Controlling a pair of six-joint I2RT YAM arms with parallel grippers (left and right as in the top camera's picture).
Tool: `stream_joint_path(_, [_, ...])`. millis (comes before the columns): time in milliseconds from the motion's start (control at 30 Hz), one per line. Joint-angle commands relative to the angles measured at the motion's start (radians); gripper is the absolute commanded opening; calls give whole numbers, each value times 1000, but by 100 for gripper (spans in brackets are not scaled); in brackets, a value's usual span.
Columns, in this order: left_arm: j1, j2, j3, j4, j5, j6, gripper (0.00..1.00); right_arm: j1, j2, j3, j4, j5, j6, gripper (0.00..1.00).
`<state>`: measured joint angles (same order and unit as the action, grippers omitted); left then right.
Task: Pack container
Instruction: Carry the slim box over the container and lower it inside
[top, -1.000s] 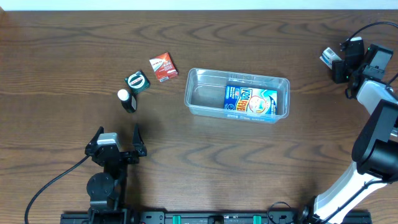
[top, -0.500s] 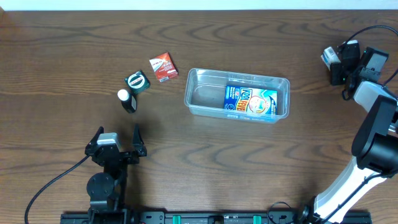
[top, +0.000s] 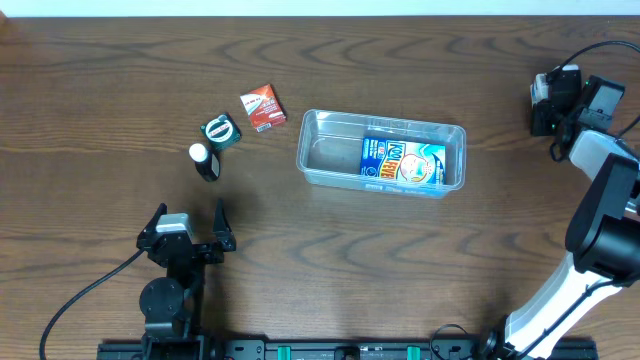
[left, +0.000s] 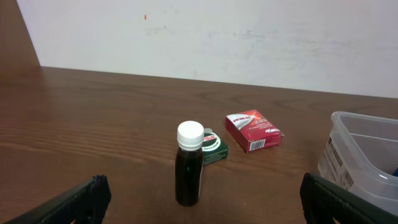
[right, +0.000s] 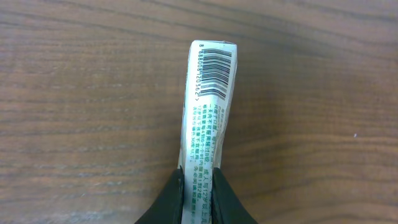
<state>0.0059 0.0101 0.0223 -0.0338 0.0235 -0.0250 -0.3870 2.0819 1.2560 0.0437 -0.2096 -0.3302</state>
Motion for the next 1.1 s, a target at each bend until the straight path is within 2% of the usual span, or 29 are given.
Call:
stream_joint_path(0, [6, -6, -18, -37, -8, 10, 98, 1, -98, 19, -14, -20, 42, 1])
stream_joint_path(133, [6, -6, -18, -37, -8, 10, 98, 15, -194, 19, -56, -87, 42, 1])
stream_joint_path(233, [6, -6, -18, -37, -8, 10, 98, 31, -283, 19, -103, -175, 42, 11])
stream_joint_path(333, [6, -6, -18, -37, -8, 10, 98, 56, -374, 19, -166, -266, 42, 8])
stream_joint_path(400, [6, -6, -18, -37, -8, 10, 98, 77, -429, 19, -210, -301, 42, 1])
stream_joint_path(700, [6, -6, -18, -37, -8, 10, 98, 259, -622, 19, -417, -341, 33, 1])
stream_joint_path(833, [6, -6, -18, -37, -8, 10, 98, 355, -652, 19, -530, -340, -67, 1])
stream_joint_path(1067, [6, -6, -18, -37, -8, 10, 98, 468, -652, 19, -715, -336, -360, 1])
